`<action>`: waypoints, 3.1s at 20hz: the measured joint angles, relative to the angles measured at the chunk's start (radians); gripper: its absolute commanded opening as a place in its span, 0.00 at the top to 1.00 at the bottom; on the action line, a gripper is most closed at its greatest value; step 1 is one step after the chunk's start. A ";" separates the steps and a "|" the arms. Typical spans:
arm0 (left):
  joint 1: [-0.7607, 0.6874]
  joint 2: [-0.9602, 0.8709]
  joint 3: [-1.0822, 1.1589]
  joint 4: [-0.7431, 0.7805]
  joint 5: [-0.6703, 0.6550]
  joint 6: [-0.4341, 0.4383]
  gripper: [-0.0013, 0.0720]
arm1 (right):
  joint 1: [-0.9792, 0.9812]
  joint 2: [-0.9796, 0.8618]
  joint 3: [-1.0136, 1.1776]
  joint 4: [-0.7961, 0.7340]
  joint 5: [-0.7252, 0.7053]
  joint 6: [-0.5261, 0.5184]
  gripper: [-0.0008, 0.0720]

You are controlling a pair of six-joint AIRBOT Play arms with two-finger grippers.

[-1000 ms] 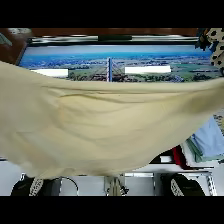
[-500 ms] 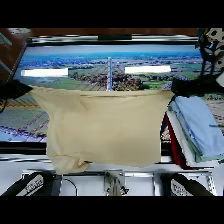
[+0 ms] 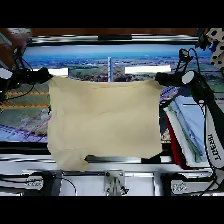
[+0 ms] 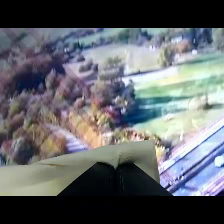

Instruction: Fold the shirts.

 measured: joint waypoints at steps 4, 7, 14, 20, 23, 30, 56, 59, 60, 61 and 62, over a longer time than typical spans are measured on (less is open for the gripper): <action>-0.018 -0.077 0.038 0.000 0.085 -0.006 0.93 | 0.007 -0.035 0.012 0.001 -0.136 0.003 0.90; -0.041 -0.127 0.046 0.001 0.095 -0.007 0.93 | 0.016 -0.075 0.014 0.001 -0.147 0.013 0.90; -0.041 -0.163 0.074 0.004 0.000 -0.008 0.93 | 0.014 -0.097 0.016 0.003 0.019 0.019 0.90; -0.005 -0.175 0.116 0.181 -0.440 -0.061 0.93 | -0.045 -0.059 0.016 -0.049 0.396 0.050 0.90; -0.002 -0.194 0.119 0.246 -0.585 -0.091 0.93 | -0.056 -0.071 0.014 -0.100 0.510 0.086 0.90; -0.002 -0.206 0.121 0.290 -0.693 -0.131 0.93 | -0.048 -0.107 0.014 -0.132 0.623 0.125 0.90; 0.099 0.351 -0.295 0.262 -0.849 -0.098 0.26 | -0.215 0.364 -0.196 -0.153 0.987 -0.071 0.25; 0.144 0.472 -0.596 0.240 -0.777 -0.060 0.26 | -0.283 0.426 -0.322 -0.111 0.967 -0.085 0.25; 0.158 0.498 -0.668 0.234 -0.762 -0.046 0.27 | -0.295 0.434 -0.346 -0.108 0.970 -0.087 0.25; 0.167 0.517 -0.731 0.229 -0.742 -0.032 0.31 | -0.304 0.442 -0.362 -0.106 0.954 -0.087 0.25; 0.175 0.531 -0.781 0.225 -0.724 -0.021 0.34 | -0.312 0.450 -0.375 -0.095 0.945 -0.089 0.25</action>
